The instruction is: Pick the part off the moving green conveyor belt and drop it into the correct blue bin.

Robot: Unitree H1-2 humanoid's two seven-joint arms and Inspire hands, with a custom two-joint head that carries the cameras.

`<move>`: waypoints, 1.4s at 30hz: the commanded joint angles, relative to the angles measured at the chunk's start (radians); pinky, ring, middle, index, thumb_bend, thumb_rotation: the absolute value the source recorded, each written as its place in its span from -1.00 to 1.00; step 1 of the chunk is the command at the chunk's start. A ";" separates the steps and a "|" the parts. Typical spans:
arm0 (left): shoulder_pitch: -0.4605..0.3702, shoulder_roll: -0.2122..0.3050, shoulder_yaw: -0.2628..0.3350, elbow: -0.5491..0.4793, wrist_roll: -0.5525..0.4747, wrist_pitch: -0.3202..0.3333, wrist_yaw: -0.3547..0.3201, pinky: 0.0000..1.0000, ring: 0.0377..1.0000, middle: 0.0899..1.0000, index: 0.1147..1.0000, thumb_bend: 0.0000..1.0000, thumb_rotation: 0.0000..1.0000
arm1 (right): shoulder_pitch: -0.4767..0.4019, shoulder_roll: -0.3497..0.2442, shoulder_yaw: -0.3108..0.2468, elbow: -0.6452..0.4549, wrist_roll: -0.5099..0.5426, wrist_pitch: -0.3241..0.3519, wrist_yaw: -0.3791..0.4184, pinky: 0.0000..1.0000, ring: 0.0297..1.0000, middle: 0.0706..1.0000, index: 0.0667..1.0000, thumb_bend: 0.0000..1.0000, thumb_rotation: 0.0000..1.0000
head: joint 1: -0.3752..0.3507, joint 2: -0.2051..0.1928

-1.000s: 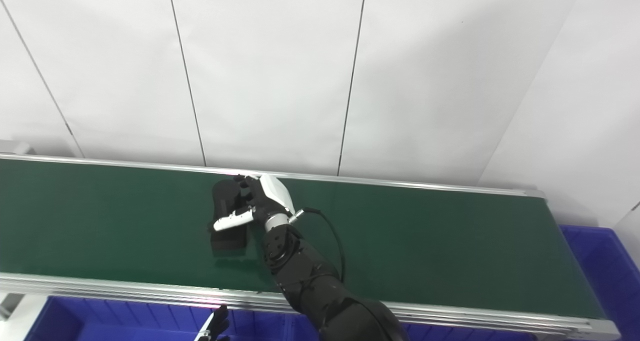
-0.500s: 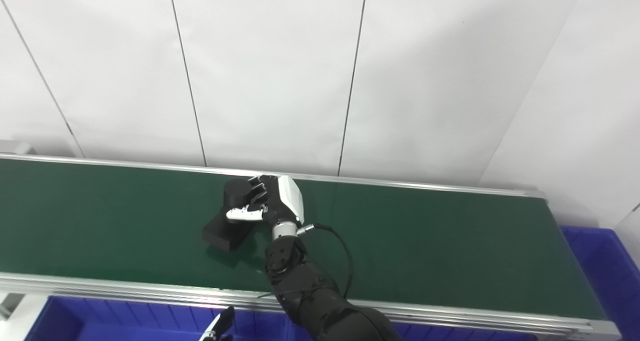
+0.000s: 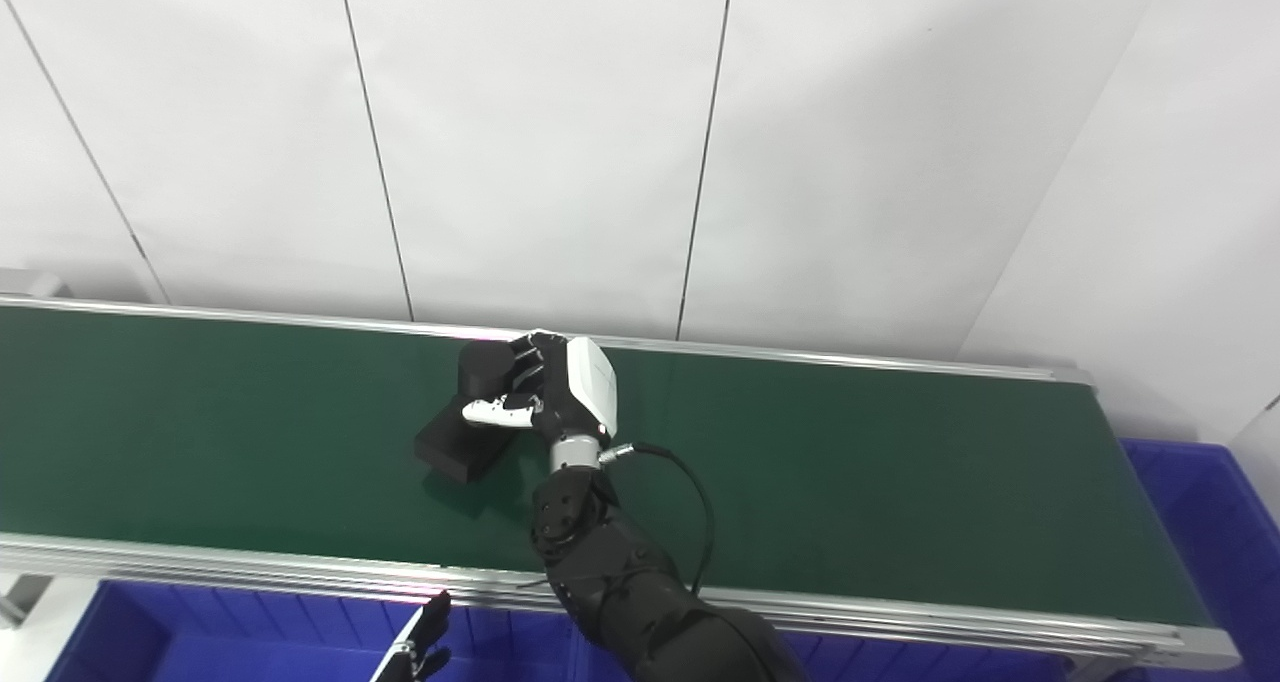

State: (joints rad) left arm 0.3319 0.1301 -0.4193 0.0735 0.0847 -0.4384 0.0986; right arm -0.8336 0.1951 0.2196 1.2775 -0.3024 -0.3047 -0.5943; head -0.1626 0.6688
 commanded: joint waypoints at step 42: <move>-0.014 -0.048 0.004 -0.136 0.069 -0.031 0.042 0.99 1.00 1.00 0.96 0.40 1.00 | 1.040 -0.403 -0.110 -1.491 -0.060 0.132 0.502 -0.11 -0.11 -0.02 -0.15 0.03 -1.00 | 0.117 0.226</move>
State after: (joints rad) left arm 0.3291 0.0873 -0.4174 -0.0322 0.1518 -0.4386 0.1413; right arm 0.2212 -0.1917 0.1181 -0.1749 -0.3404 -0.1531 -0.0965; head -0.0445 0.8897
